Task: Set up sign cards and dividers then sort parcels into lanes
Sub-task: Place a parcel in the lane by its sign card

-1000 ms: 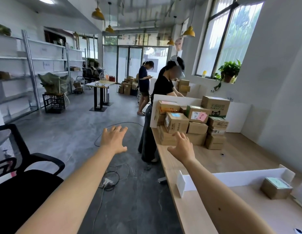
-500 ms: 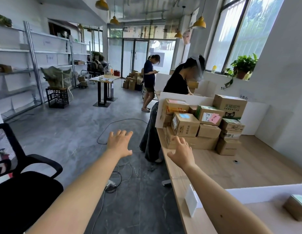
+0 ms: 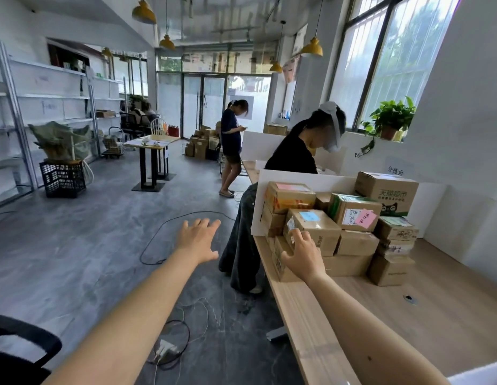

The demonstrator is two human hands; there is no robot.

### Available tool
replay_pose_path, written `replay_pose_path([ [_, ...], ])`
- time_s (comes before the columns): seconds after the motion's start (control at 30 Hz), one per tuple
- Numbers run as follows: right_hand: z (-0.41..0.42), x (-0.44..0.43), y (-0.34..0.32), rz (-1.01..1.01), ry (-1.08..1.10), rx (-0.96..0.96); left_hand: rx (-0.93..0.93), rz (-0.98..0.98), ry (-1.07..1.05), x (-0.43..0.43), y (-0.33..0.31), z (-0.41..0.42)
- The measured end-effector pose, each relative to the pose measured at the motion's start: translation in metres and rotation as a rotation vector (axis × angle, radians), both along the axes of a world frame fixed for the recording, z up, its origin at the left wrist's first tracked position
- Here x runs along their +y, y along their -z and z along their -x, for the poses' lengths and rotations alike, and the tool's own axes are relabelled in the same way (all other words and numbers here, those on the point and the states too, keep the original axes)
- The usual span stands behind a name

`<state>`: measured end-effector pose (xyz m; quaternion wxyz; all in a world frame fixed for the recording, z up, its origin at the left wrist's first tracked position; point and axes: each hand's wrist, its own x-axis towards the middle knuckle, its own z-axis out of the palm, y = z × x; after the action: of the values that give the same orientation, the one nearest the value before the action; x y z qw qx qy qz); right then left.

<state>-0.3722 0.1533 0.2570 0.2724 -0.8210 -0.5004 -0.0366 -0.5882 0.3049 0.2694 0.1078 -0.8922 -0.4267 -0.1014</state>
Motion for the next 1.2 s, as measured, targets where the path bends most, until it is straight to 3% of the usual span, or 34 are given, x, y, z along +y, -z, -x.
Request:
replay_pose_path([
  [0.6,-0.062,0.119,0.034,0.061,0.104,-0.034,0.009,0.053,0.016,0.132,0.038,-0.072],
  [1.2,-0.25,0.222,0.018,-0.03,0.219,0.098,-0.023,0.112,0.154,0.251,0.021,-0.285],
])
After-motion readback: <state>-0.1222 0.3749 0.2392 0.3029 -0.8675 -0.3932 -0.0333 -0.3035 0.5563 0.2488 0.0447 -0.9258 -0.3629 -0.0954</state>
